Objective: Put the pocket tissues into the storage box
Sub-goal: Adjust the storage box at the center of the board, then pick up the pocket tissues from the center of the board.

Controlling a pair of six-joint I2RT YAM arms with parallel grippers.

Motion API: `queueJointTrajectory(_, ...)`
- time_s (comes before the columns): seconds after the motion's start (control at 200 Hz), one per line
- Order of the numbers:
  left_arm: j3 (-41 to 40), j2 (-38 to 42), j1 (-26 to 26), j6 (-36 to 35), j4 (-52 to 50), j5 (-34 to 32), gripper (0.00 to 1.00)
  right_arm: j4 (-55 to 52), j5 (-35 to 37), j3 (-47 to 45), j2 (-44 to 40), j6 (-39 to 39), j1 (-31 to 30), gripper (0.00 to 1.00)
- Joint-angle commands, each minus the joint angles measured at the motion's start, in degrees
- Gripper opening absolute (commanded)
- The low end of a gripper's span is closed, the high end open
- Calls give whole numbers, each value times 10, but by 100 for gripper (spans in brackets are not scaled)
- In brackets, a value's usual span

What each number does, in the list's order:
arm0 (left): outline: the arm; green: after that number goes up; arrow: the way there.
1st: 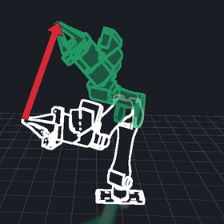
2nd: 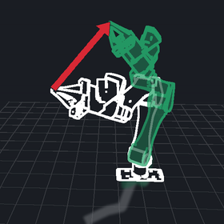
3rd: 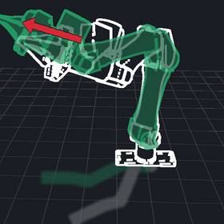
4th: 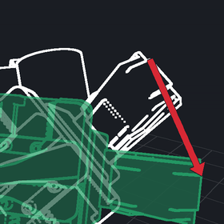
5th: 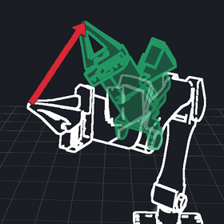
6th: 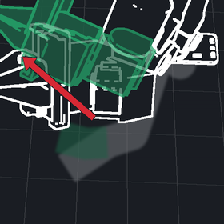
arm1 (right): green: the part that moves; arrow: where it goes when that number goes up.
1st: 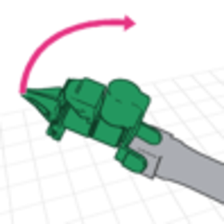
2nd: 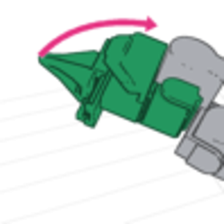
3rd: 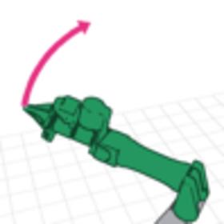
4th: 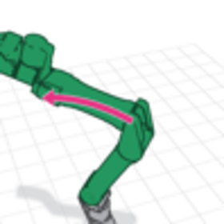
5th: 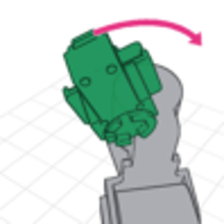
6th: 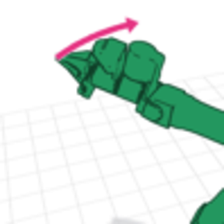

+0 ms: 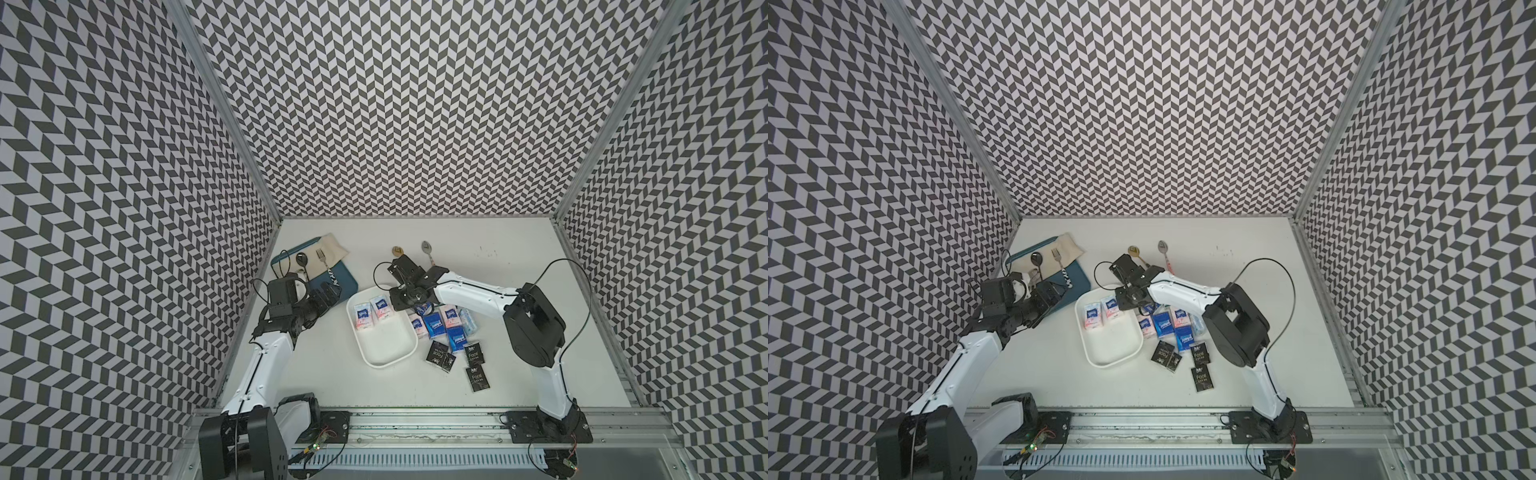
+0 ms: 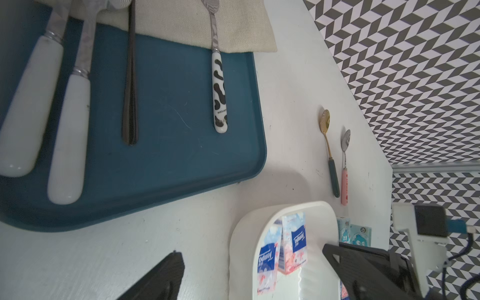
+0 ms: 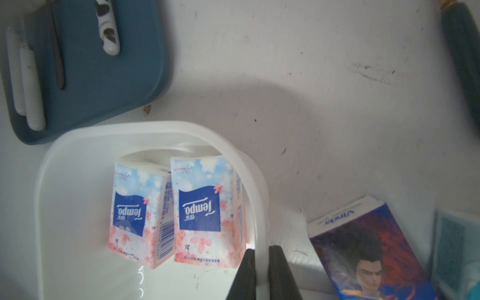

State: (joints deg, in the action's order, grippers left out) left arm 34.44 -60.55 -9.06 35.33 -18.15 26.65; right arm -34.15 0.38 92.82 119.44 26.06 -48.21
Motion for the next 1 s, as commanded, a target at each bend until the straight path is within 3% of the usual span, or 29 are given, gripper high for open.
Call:
queueJointTrajectory(0.0,-6,0,-3,-11,-2,4,100,-1,7,35,28,-25,11,17)
queueJointTrajectory(0.13,-9,0,-3,-9,0,11,100,-6,-20,49,31,-32,22,26)
queueJointTrajectory(0.365,-21,-4,-2,-6,6,38,100,37,-93,10,-41,-65,51,55)
queueJointTrajectory(0.551,-30,-10,0,0,15,59,100,33,-52,-28,-82,-142,74,59)
queueJointTrajectory(0.816,-24,-24,1,5,25,66,100,5,-25,-61,-78,-236,95,60)
queueJointTrajectory(0.996,-17,-37,2,4,27,78,100,4,-4,-69,-61,-271,95,71)
